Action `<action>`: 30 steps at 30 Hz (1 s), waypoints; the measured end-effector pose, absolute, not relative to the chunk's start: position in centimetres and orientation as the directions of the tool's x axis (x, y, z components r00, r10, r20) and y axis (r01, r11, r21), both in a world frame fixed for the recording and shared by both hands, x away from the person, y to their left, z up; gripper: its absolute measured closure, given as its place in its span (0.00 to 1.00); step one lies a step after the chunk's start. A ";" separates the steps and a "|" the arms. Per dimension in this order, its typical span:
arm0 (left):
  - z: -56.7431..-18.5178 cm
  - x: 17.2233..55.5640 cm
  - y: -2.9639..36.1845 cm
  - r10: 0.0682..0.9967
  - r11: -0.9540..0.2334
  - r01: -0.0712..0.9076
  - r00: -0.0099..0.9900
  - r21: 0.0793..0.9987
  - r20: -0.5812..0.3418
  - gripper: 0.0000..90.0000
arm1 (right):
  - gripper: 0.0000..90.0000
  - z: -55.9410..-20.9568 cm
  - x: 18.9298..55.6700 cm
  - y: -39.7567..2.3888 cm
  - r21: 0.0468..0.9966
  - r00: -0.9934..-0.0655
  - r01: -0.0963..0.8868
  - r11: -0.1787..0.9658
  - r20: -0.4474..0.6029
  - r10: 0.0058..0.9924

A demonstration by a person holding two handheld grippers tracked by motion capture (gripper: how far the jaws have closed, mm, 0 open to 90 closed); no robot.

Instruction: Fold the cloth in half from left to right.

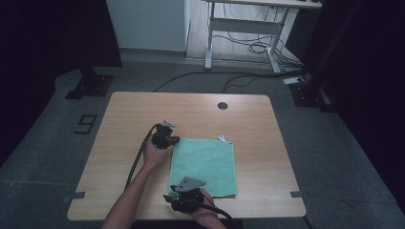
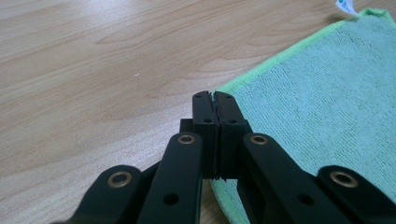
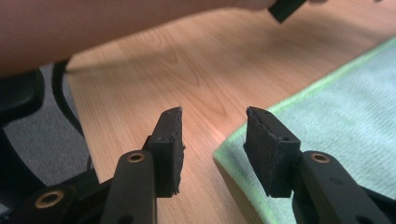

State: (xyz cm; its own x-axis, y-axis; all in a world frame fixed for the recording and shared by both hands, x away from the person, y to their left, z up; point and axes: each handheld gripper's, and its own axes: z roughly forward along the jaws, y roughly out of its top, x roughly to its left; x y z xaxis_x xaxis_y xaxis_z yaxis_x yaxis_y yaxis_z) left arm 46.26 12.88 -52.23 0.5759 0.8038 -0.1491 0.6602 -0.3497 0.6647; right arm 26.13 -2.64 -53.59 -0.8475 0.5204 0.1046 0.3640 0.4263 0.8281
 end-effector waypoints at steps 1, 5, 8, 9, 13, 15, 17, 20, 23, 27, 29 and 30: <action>-52.2 46.2 12.9 0.805 -0.348 0.661 0.574 0.665 -0.149 0.99 | 0.62 -53.7 26.2 -2.6 0.824 -0.847 0.368 0.431 0.105 0.521; -52.3 46.1 13.0 0.808 -0.345 0.661 0.571 0.666 -0.148 0.99 | 0.61 -54.4 26.6 -2.3 0.790 -0.843 0.400 0.464 0.119 0.525; -52.4 46.1 13.1 0.813 -0.335 0.666 0.562 0.667 -0.153 0.99 | 0.61 -54.8 26.8 -2.0 0.774 -0.841 0.411 0.482 0.118 0.528; -52.4 46.1 13.1 0.813 -0.335 0.666 0.562 0.667 -0.153 0.99 | 0.61 -54.8 26.8 -2.0 0.774 -0.841 0.411 0.482 0.118 0.528; -52.6 46.0 13.2 0.815 -0.336 0.669 0.560 0.663 -0.152 0.99 | 0.62 -55.0 26.8 -1.8 0.771 -0.839 0.399 0.496 0.089 0.537; -52.5 45.9 13.2 0.815 -0.334 0.668 0.559 0.665 -0.152 0.99 | 0.66 -55.0 26.9 -1.7 0.771 -0.832 0.400 0.496 0.079 0.549; -52.4 45.9 13.2 0.814 -0.338 0.666 0.561 0.666 -0.148 0.99 | 0.70 -55.0 26.8 -1.7 0.772 -0.823 0.397 0.496 0.060 0.565; -52.4 45.8 13.1 0.817 -0.335 0.667 0.558 0.665 -0.148 0.99 | 0.75 -55.1 26.4 -1.5 0.775 -0.816 0.371 0.512 0.009 0.578; -52.3 45.7 13.1 0.817 -0.335 0.665 0.558 0.668 -0.147 0.99 | 0.78 -55.1 26.4 -1.5 0.776 -0.810 0.371 0.510 0.002 0.586; -52.0 45.6 13.0 0.814 -0.335 0.658 0.563 0.674 -0.145 0.99 | 0.83 -55.1 26.4 -1.7 0.772 -0.801 0.379 0.510 -0.002 0.598; -51.8 45.6 13.1 0.812 -0.332 0.658 0.564 0.676 -0.151 0.99 | 0.86 -55.0 26.4 -1.7 0.767 -0.799 0.381 0.516 -0.008 0.602; -51.7 45.5 13.1 0.813 -0.326 0.657 0.562 0.679 -0.154 0.99 | 0.88 -55.0 26.4 -1.8 0.765 -0.798 0.383 0.518 -0.009 0.603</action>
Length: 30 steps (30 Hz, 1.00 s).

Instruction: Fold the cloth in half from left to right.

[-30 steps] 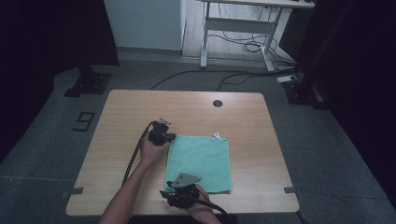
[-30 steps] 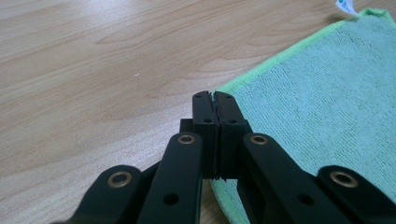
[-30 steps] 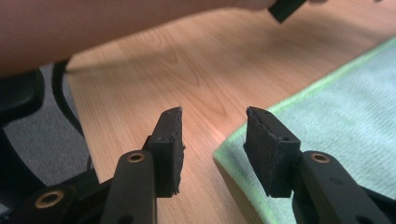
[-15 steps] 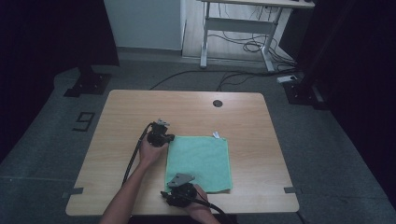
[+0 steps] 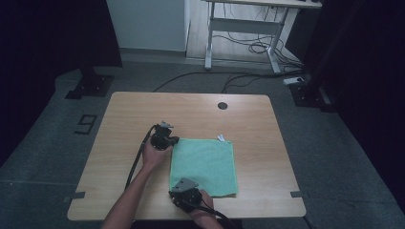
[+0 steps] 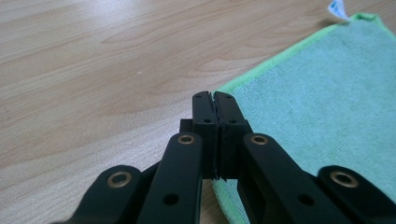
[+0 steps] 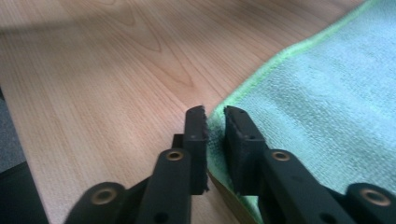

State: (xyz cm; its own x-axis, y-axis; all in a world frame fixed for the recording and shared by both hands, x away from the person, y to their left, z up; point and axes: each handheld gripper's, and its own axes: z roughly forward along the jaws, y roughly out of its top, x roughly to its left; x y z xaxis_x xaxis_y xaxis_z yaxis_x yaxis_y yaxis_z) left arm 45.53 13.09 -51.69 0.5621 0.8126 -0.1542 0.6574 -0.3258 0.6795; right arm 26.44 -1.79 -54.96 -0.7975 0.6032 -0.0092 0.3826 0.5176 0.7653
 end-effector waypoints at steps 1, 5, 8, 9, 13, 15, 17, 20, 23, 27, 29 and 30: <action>-51.5 45.5 13.0 0.813 -0.322 0.656 0.561 0.683 -0.156 0.99 | 0.90 -54.9 26.5 -1.9 0.765 -0.795 0.388 0.514 -0.005 0.606; -50.9 45.3 12.8 0.807 -0.327 0.644 0.571 0.691 -0.150 0.99 | 0.93 -55.0 26.8 -2.2 0.767 -0.792 0.400 0.501 0.014 0.610; -50.6 45.2 12.7 0.805 -0.329 0.638 0.574 0.696 -0.146 0.99 | 0.94 -55.0 27.2 -2.7 0.770 -0.794 0.437 0.465 0.087 0.602; -50.5 45.2 12.7 0.805 -0.330 0.636 0.575 0.697 -0.144 0.98 | 0.94 -55.0 27.3 -3.0 0.774 -0.793 0.446 0.450 0.109 0.599; -50.2 45.2 12.6 0.805 -0.330 0.632 0.576 0.701 -0.140 0.98 | 0.95 -54.1 27.2 -3.8 0.803 -0.792 0.440 0.402 0.137 0.595; -50.1 45.1 12.6 0.805 -0.331 0.631 0.577 0.701 -0.139 0.98 | 0.95 -53.5 27.0 -4.0 0.816 -0.794 0.427 0.389 0.134 0.593; -50.0 45.0 12.5 0.804 -0.332 0.626 0.579 0.705 -0.135 0.98 | 0.95 -53.1 26.7 -4.1 0.829 -0.794 0.414 0.375 0.128 0.594; -49.8 45.0 12.5 0.803 -0.331 0.622 0.580 0.709 -0.134 0.99 | 0.95 -52.6 26.4 -4.2 0.840 -0.795 0.398 0.368 0.116 0.596; -49.7 45.0 12.5 0.802 -0.327 0.622 0.581 0.712 -0.140 0.99 | 0.95 -52.6 26.4 -4.3 0.842 -0.792 0.399 0.363 0.117 0.600; -49.3 44.8 12.5 0.799 -0.323 0.614 0.585 0.720 -0.141 0.99 | 0.95 -52.2 26.2 -4.2 0.854 -0.794 0.385 0.349 0.115 0.596; -48.9 44.7 12.5 0.796 -0.315 0.609 0.587 0.728 -0.147 0.99 | 0.95 -52.1 26.1 -4.1 0.859 -0.796 0.382 0.340 0.119 0.594; -48.4 44.5 12.5 0.794 -0.310 0.602 0.589 0.735 -0.148 0.99 | 0.95 -51.8 26.1 -4.0 0.867 -0.796 0.384 0.318 0.137 0.589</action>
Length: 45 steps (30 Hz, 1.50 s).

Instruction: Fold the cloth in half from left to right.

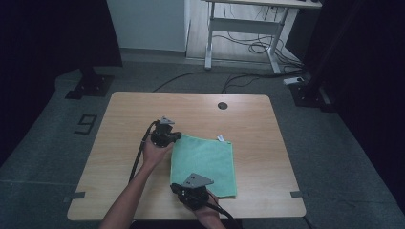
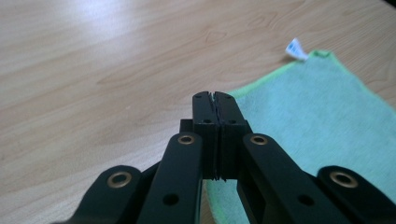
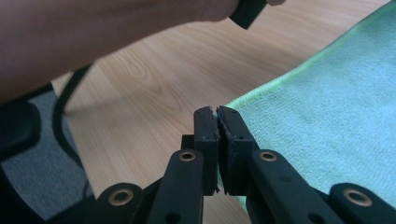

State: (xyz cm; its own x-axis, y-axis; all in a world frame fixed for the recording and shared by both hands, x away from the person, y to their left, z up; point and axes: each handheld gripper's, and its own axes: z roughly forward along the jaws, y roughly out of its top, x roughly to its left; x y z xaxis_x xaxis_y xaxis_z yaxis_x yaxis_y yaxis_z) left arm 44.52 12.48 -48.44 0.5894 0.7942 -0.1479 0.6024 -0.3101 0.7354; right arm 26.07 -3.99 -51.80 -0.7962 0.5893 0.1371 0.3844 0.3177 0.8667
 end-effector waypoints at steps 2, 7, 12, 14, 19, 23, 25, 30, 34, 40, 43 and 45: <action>-47.8 44.3 12.5 0.789 -0.315 0.592 0.598 0.742 -0.142 0.99 | 0.95 -51.5 25.9 -3.9 0.875 -0.799 0.374 0.307 0.137 0.586; -47.3 44.0 12.5 0.786 -0.319 0.585 0.602 0.746 -0.136 0.99 | 0.95 -51.3 25.6 -3.9 0.878 -0.799 0.365 0.310 0.124 0.588; -47.9 43.8 12.9 0.791 -0.307 0.596 0.594 0.742 -0.149 0.99 | 0.95 -51.7 25.8 -4.0 0.873 -0.794 0.375 0.311 0.129 0.594; -48.1 43.8 13.1 0.793 -0.303 0.599 0.590 0.741 -0.153 0.99 | 0.95 -51.7 25.9 -4.0 0.874 -0.794 0.374 0.310 0.129 0.594; -47.8 43.8 13.5 0.798 -0.296 0.598 0.584 0.745 -0.152 0.99 | 0.95 -51.8 25.9 -3.9 0.875 -0.798 0.374 0.308 0.135 0.587; -46.5 43.5 14.2 0.799 -0.278 0.586 0.581 0.761 -0.156 0.99 | 0.95 -50.8 25.7 -3.5 0.888 -0.813 0.353 0.294 0.136 0.566; -46.2 43.3 14.5 0.799 -0.280 0.580 0.582 0.765 -0.149 0.99 | 0.95 -50.1 25.6 -3.4 0.901 -0.820 0.335 0.275 0.136 0.556; -46.8 43.5 14.5 0.800 -0.280 0.595 0.578 0.753 -0.159 0.99 | 0.95 -50.0 25.4 -3.4 0.902 -0.821 0.338 0.269 0.143 0.553; -46.8 43.6 14.3 0.797 -0.275 0.596 0.580 0.754 -0.168 0.99 | 0.95 -50.3 25.3 -3.0 0.898 -0.826 0.341 0.278 0.144 0.545; -46.6 43.7 14.3 0.798 -0.277 0.598 0.579 0.752 -0.166 0.99 | 0.95 -50.5 25.1 -2.6 0.898 -0.828 0.337 0.283 0.140 0.542; -46.4 43.6 14.2 0.798 -0.279 0.594 0.580 0.754 -0.162 0.99 | 0.95 -50.3 25.1 -2.6 0.902 -0.828 0.332 0.277 0.138 0.543; -46.1 43.5 14.3 0.799 -0.283 0.591 0.581 0.755 -0.156 0.99 | 0.95 -50.0 25.0 -2.5 0.905 -0.831 0.323 0.277 0.131 0.541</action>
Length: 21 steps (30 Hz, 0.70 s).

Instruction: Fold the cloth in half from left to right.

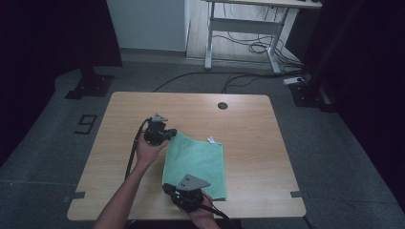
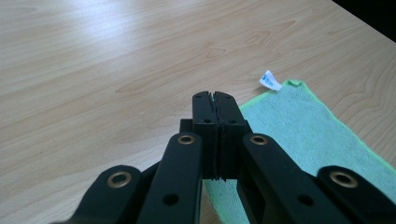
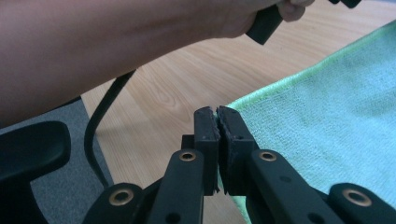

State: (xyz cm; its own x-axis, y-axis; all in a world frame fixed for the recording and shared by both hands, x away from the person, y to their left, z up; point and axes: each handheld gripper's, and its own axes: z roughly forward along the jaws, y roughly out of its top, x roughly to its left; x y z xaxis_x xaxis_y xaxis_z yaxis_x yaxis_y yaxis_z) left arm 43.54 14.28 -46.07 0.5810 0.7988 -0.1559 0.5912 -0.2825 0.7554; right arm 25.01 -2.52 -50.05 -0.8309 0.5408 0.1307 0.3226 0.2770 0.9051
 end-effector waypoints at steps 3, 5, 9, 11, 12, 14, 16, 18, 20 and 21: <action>-45.2 43.5 14.4 0.800 -0.282 0.579 0.582 0.765 -0.146 0.99 | 0.95 -49.2 25.0 -2.4 0.916 -0.832 0.311 0.254 0.133 0.538; -44.8 43.3 14.4 0.800 -0.282 0.575 0.583 0.768 -0.143 0.99 | 0.95 -49.2 25.0 -2.5 0.917 -0.831 0.310 0.250 0.134 0.540; -45.1 43.3 14.5 0.803 -0.291 0.580 0.580 0.761 -0.135 0.99 | 0.95 -49.7 25.0 -2.7 0.910 -0.827 0.324 0.260 0.139 0.544; -45.2 43.3 14.8 0.809 -0.286 0.584 0.572 0.760 -0.136 0.99 | 0.95 -49.9 25.0 -2.7 0.907 -0.825 0.332 0.260 0.145 0.547; -45.2 43.3 14.8 0.809 -0.286 0.584 0.572 0.760 -0.136 0.99 | 0.95 -49.9 25.0 -2.7 0.907 -0.825 0.332 0.260 0.145 0.547; -44.7 43.2 15.3 0.813 -0.282 0.580 0.567 0.764 -0.130 0.99 | 0.95 -49.7 25.2 -2.4 0.907 -0.828 0.331 0.259 0.148 0.541; -44.1 43.1 15.8 0.818 -0.271 0.575 0.560 0.772 -0.129 0.99 | 0.95 -49.3 25.3 -1.8 0.911 -0.835 0.320 0.260 0.141 0.532; -43.4 43.0 16.2 0.821 -0.270 0.567 0.557 0.779 -0.121 0.99 | 0.95 -48.6 25.3 -1.2 0.918 -0.843 0.300 0.260 0.128 0.523; -42.9 43.0 16.5 0.824 -0.264 0.559 0.554 0.786 -0.117 0.99 | 0.95 -48.0 25.2 -1.0 0.925 -0.846 0.285 0.251 0.120 0.519; -42.7 43.0 16.5 0.824 -0.269 0.561 0.555 0.783 -0.114 0.99 | 0.95 -47.6 25.1 -1.1 0.932 -0.848 0.271 0.239 0.113 0.518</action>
